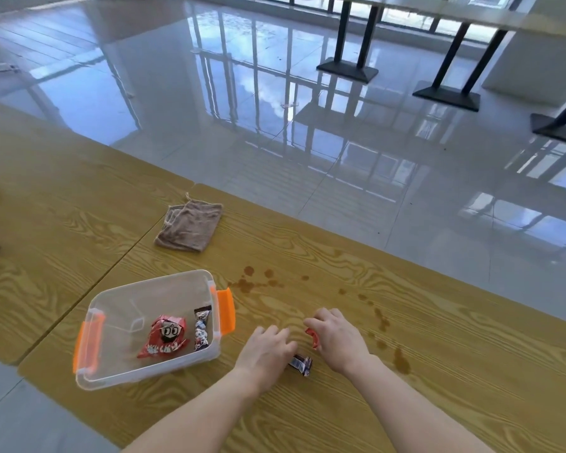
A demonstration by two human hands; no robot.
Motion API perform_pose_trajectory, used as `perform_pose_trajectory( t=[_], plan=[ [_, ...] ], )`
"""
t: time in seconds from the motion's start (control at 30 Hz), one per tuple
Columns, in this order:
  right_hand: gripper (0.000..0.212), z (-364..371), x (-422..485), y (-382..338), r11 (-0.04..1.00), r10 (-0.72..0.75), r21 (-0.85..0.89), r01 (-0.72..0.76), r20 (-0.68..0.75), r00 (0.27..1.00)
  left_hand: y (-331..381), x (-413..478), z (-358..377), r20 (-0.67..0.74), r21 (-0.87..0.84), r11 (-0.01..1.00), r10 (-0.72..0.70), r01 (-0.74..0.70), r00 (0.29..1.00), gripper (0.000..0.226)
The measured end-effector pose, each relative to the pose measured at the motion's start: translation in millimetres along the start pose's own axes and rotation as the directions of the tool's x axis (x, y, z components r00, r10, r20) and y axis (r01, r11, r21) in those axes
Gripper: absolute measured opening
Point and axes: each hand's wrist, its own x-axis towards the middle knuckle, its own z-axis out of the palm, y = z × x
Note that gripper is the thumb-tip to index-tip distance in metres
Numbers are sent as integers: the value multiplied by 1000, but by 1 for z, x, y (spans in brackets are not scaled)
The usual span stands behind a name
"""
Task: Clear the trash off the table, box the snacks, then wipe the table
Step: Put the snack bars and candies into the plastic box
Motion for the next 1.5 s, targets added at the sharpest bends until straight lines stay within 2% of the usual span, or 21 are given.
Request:
perform_pose_trajectory(
  t=[0.1, 0.33, 0.63, 0.77, 0.93, 1.23, 1.5],
  plan=[
    [29, 3, 1, 0, 1000, -5, -8, 5, 13, 1000, -2, 1, 2, -3, 13, 999, 31, -31, 1000, 18],
    [5, 9, -4, -3, 1000, 24, 1, -24, 11, 1000, -1, -2, 1, -28, -27, 999, 33, -34, 999, 19],
    [12, -6, -13, -6, 998, 35, 62, -30, -79, 996, -1, -14, -19, -85, -25, 1000, 15, -17, 996, 16],
    [11, -16, -21, -10, 998, 29, 55, -23, -123, 992, 3, -23, -38, -87, -4, 998, 56, -57, 995, 14],
    [9, -33, -27, -17, 999, 27, 43, -20, -184, 983, 3, -33, -55, -216, 39, 998, 66, -59, 974, 19],
    [10, -74, -22, -38, 995, -86, 24, 98, -314, 946, -26, -61, -92, -422, 7, 996, -74, 85, 904, 13],
    [12, -100, -4, -93, 968, -204, 48, 244, -409, 890, -75, -109, -112, -489, -34, 970, -225, 239, 843, 16]
  ],
)
